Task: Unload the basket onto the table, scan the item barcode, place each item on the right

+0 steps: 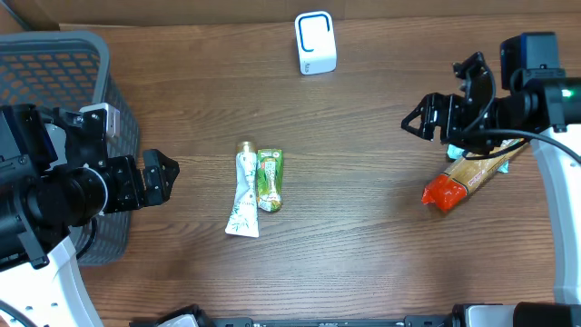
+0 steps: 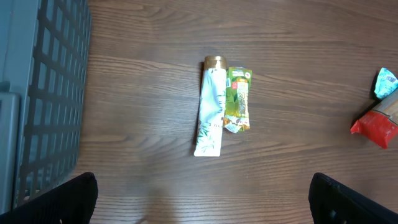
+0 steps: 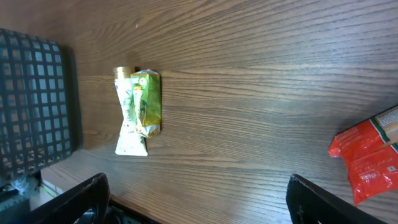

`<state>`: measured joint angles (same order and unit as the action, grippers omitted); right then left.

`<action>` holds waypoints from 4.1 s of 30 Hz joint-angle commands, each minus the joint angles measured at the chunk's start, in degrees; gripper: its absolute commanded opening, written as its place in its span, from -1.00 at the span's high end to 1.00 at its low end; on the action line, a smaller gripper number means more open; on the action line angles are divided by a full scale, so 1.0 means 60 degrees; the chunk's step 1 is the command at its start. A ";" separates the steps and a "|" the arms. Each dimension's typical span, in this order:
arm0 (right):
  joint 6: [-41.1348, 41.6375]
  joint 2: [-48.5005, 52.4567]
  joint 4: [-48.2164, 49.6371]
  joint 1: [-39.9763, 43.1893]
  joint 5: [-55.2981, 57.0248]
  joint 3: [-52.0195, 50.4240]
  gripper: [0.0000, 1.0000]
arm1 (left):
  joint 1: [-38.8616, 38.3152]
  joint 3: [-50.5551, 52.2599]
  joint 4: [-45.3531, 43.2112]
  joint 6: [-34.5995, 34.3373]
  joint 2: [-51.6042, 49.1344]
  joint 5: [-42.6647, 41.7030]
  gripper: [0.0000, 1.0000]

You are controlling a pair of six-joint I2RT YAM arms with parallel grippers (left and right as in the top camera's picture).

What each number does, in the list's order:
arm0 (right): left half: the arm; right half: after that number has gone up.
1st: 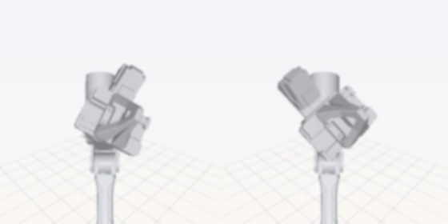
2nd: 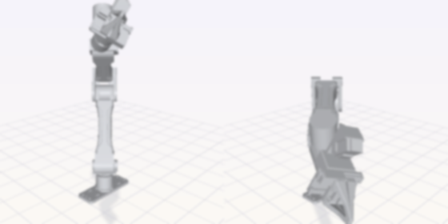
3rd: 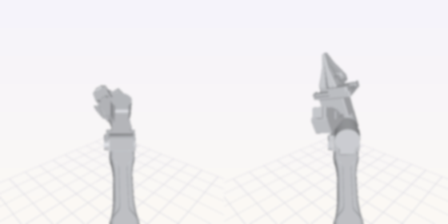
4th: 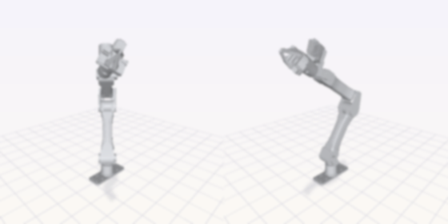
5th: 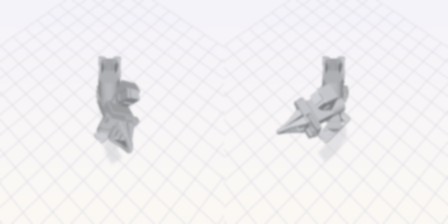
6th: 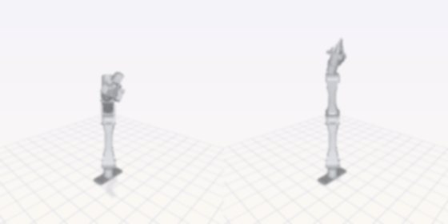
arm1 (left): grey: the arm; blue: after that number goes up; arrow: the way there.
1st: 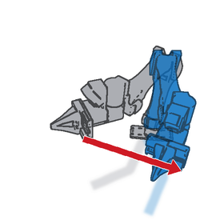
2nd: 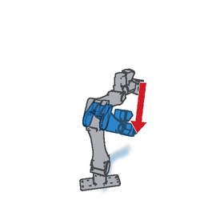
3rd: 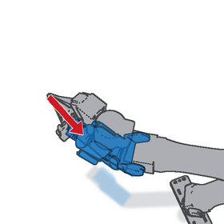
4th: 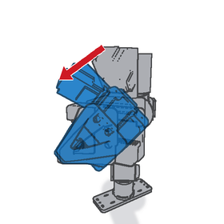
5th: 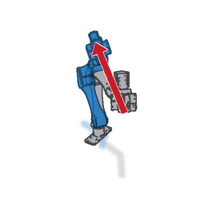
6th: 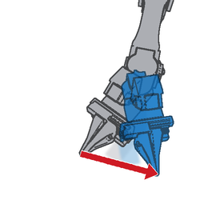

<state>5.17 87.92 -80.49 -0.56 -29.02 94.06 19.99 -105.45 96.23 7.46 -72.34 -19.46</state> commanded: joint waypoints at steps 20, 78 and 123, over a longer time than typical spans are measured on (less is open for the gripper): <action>-0.0135 -0.0127 0.0069 -0.0044 0.0270 -0.0044 -0.82 | 0.0040 0.0004 -0.0011 0.0073 -0.0007 0.0000 -0.99; 0.1206 0.1610 0.1056 -0.3534 0.0546 -0.0066 -0.93 | 0.0040 0.0004 -0.0011 0.0073 -0.0007 0.0000 -0.99; 0.4171 0.6747 0.4000 -0.7071 0.1537 -0.0178 -0.13 | 0.0040 0.0004 -0.0011 0.0073 -0.0015 -0.0004 -0.99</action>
<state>29.85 126.45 -54.74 -42.76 -19.35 93.95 19.99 -105.45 96.20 7.46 -72.34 -19.46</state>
